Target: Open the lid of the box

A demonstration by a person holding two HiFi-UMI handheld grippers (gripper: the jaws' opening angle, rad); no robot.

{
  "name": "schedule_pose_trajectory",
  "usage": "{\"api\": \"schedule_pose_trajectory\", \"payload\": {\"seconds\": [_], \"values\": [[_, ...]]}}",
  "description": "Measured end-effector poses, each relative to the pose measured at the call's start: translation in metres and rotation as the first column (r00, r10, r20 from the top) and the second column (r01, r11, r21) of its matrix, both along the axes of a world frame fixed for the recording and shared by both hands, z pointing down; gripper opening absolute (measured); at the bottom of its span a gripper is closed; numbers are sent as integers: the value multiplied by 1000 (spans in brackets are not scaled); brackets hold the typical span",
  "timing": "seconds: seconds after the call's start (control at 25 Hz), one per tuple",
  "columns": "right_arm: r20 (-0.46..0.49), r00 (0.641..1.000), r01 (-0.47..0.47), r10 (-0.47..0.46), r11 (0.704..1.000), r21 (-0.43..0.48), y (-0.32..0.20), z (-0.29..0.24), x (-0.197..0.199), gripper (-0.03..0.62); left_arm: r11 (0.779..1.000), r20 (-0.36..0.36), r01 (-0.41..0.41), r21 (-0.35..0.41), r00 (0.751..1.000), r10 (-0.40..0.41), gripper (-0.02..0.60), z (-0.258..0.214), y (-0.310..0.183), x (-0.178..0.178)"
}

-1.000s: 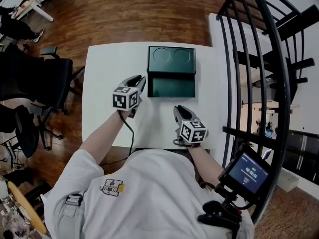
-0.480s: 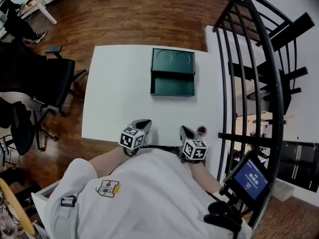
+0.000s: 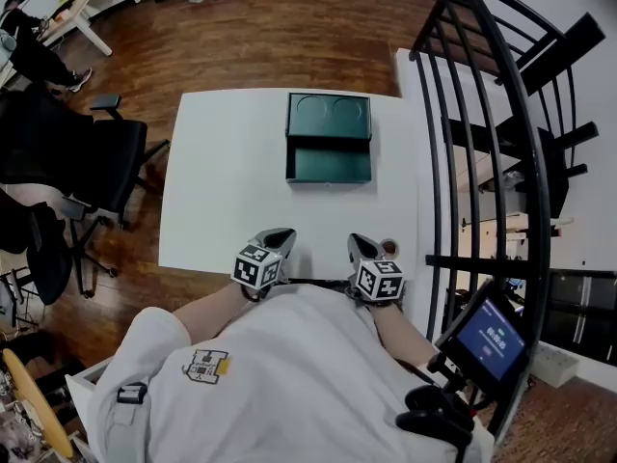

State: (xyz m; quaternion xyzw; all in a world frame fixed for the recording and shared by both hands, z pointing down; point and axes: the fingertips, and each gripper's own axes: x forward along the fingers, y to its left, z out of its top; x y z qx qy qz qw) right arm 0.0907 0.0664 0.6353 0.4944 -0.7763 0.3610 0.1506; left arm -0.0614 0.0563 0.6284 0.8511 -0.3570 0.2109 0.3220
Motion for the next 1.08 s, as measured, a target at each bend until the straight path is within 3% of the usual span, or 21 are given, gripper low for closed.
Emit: {"api": "schedule_pose_trajectory", "payload": {"seconds": [1.08], "values": [[-11, 998, 56, -56, 998, 42, -5, -7, 2, -2, 996, -28, 78, 41, 997, -77, 0, -14, 1, 1]]}}
